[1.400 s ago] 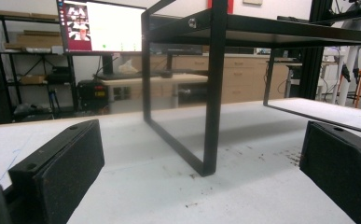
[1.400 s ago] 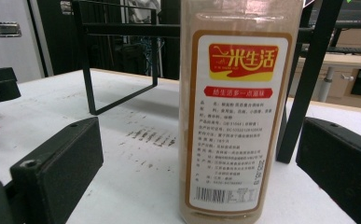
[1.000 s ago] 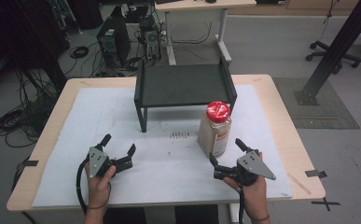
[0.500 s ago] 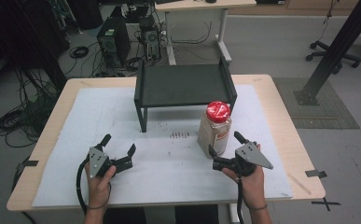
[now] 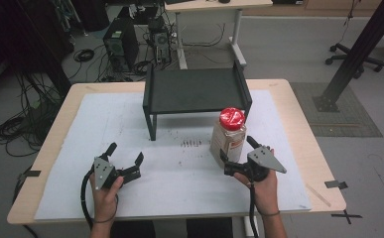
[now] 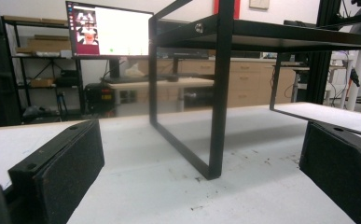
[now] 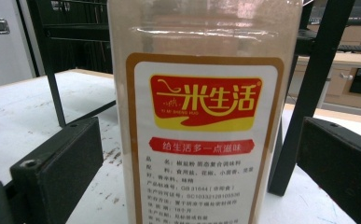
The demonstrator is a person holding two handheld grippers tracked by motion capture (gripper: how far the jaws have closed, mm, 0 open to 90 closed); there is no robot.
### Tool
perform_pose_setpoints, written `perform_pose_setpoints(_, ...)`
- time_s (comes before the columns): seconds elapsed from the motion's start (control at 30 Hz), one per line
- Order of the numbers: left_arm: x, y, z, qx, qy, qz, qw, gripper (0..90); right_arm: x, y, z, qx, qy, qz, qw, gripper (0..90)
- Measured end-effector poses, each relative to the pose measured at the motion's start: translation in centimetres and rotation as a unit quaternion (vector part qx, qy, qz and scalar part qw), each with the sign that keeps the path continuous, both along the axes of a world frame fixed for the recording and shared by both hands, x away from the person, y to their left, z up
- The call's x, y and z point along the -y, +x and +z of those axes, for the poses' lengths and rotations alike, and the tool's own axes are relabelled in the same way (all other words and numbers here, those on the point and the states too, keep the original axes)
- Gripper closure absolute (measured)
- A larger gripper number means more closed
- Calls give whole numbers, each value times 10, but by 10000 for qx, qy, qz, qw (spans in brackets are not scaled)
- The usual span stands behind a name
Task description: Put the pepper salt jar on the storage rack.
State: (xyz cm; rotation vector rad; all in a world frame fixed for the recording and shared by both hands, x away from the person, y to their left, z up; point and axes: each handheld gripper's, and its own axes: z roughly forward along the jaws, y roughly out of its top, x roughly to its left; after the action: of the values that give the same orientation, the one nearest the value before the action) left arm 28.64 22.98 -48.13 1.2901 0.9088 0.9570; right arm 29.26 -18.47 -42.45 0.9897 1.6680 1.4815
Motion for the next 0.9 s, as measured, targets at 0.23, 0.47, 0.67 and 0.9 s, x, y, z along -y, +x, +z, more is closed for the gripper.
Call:
perform_pose_setpoints(0.23, 0, 0, 0, 28, 9, 1, 10000, 2, -5, 10, 2, 5, 10, 45, 10000, 3)
perform_pose_setpoints(0.47, 0, 0, 0, 38, 6, -1, 10000, 2, -9, 16, 1, -8, 36, 71, 10000, 3)
perform_pose_setpoints(0.67, 0, 0, 0, 34, 4, -4, 10000, 2, -12, 18, -1, -36, 73, 61, 9999, 3)
perform_pose_setpoints(0.9, 0, 0, 0, 39, 2, -9, 10000, 2, -16, 22, -1, -20, 153, 13, 9999, 3)
